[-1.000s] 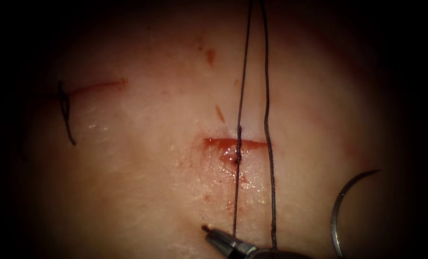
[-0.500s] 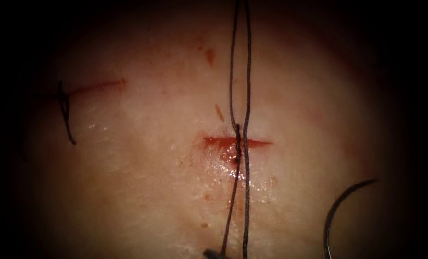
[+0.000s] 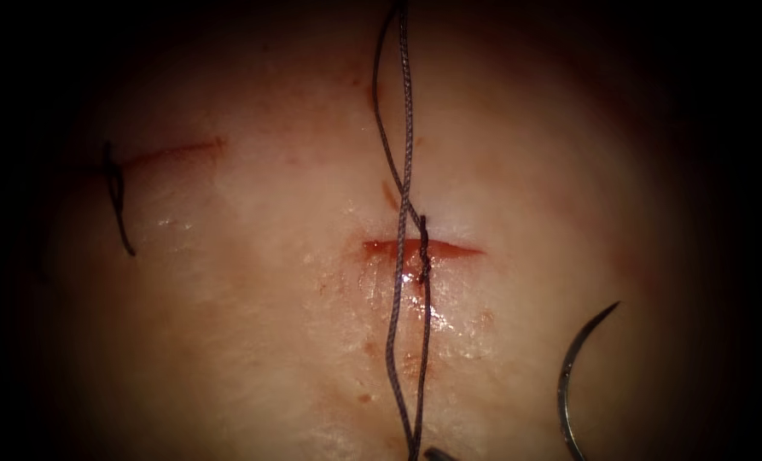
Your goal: Wound Closure
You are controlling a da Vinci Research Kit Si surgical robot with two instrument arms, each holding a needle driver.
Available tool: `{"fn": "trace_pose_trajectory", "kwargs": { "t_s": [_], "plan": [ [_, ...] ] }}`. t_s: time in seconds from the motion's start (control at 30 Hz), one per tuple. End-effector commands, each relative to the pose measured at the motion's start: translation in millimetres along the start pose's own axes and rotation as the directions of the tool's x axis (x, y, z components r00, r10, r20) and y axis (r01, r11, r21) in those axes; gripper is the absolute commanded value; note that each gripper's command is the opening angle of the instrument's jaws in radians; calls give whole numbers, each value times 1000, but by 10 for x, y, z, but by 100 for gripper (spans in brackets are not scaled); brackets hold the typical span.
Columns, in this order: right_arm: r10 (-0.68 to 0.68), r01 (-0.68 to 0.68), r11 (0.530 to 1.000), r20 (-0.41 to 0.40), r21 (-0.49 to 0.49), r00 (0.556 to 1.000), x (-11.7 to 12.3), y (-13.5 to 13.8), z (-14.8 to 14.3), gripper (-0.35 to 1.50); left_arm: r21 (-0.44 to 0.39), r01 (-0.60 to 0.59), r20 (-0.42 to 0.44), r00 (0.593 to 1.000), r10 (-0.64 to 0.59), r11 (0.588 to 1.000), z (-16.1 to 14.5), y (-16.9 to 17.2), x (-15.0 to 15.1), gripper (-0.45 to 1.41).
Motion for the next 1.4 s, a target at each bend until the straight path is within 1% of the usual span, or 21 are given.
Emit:
{"fn": "trace_pose_trajectory", "kwargs": {
  "t_s": [0.03, 0.17, 0.2, 0.3, 0.33, 0.37, 0.43, 0.53, 0.67, 0.7, 0.73, 0.77, 0.87, 0.97, 1.0, 1.03, 1.17, 1.27, 1.3, 1.33, 1.4],
  "plan": [
    [-15, 13, 998, 40, 54, 999, 2, 2, -11, 145, -13, 16, -30, 999, -16, 1000, 1, 11, 5, -45],
    [-68, 56, 986, 71, 159, 995, 11, 12, -39, 147, -43, 37, -84, 996, -40, 998, -10, 38, 24, -45],
    [-55, 38, 980, 81, 195, 995, 15, 14, -48, 147, -56, 56, -116, 991, -62, 997, -16, 53, 33, -45],
    [-59, 37, 970, 89, 240, 994, 25, 15, -66, 147, -76, 69, -167, 983, -81, 995, -29, 82, 45, -45],
    [-58, 38, 970, 79, 241, 995, 30, 18, -71, 142, -86, 74, -190, 978, -89, 994, -38, 98, 50, -45],
    [-48, 35, 973, 50, 229, 998, 39, 25, -77, 137, -97, 80, -203, 974, -99, 992, -47, 112, 54, -45],
    [-34, 29, 976, 22, 215, 999, 47, 34, -83, 133, -100, 76, -216, 972, -97, 992, -56, 123, 57, -45],
    [14, -10, 990, -26, 141, 1000, 63, 55, -91, 130, -109, 76, -227, 969, -99, 991, -67, 139, 61, -45],
    [80, -81, 997, -112, -1, 990, 84, 92, -98, 130, -120, 73, -232, 968, -99, 990, -78, 154, 62, -45],
    [97, -107, 992, -139, -65, 985, 90, 104, -99, 130, -115, 71, -232, 968, -97, 991, -81, 157, 61, -45],
    [111, -125, 988, -150, -86, 982, 95, 112, -99, 131, -116, 70, -232, 968, -95, 991, -82, 159, 60, -45],
    [140, -162, 978, -162, -132, 977, 105, 130, -97, 133, -114, 72, -233, 968, -97, 991, -83, 163, 57, -45],
    [143, -165, 977, -159, -138, 977, 114, 149, -86, 138, -116, 76, -232, 967, -101, 990, -81, 169, 51, -45],
    [119, -131, 989, -151, -71, 981, 121, 163, -63, 130, -115, 83, -236, 966, -108, 990, -78, 178, 44, -45],
    [93, -97, 995, -146, -19, 985, 124, 167, -50, 125, -116, 83, -235, 966, -109, 990, -76, 183, 41, -45],
    [72, -74, 997, -145, -7, 987, 125, 168, -44, 120, -114, 87, -234, 966, -111, 990, -76, 187, 39, -45],
    [16, -9, 999, -143, 45, 990, 128, 170, -18, 111, -101, 102, -222, 967, -123, 990, -76, 195, 37, -45],
    [-23, 35, 996, -142, 83, 990, 128, 168, 8, 96, -83, 120, -229, 964, -136, 989, -75, 204, 40, -45],
    [-32, 46, 994, -142, 94, 989, 127, 168, 17, 93, -80, 125, -233, 962, -141, 989, -73, 208, 42, -45],
    [-50, 65, 992, -138, 111, 989, 124, 167, 29, 84, -73, 130, -243, 959, -144, 989, -70, 215, 45, -45],
    [-71, 89, 988, -137, 128, 988, 117, 167, 44, 81, -67, 135, -250, 957, -148, 989, -66, 222, 50, -45]
  ]
}}
